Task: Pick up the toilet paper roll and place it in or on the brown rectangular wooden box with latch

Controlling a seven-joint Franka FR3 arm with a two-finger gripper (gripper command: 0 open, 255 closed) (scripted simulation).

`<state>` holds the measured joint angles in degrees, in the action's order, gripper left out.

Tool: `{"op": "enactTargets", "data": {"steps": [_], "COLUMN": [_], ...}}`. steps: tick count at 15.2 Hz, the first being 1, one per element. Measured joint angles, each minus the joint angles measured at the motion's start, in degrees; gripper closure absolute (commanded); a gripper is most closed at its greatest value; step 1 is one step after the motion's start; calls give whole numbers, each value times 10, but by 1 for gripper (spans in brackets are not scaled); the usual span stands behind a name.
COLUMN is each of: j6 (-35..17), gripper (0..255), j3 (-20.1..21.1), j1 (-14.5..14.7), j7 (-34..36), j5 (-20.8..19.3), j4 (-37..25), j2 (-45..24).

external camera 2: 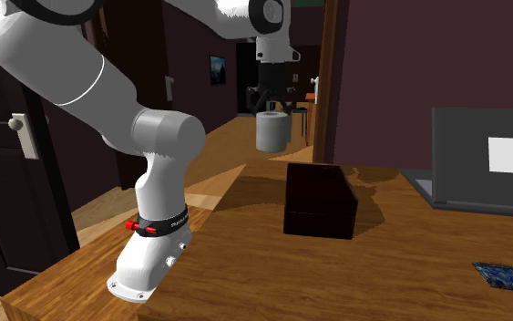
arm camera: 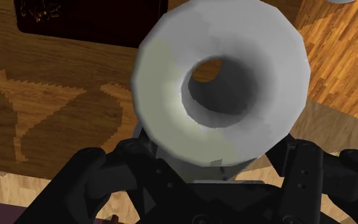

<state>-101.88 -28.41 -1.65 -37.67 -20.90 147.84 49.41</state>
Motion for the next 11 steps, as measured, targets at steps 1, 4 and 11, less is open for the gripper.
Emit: {"op": "enactTargets", "data": {"steps": [1,4,11], "j6": [7,28,69], "gripper": [255,255,255], "j3": [2,12,-40], "j1": [1,6,-22], "j7": [-1,1,-71], "j5": [2,11,-27], "j4": [-7,-30,-75], "j2": [0,-2,9]}}
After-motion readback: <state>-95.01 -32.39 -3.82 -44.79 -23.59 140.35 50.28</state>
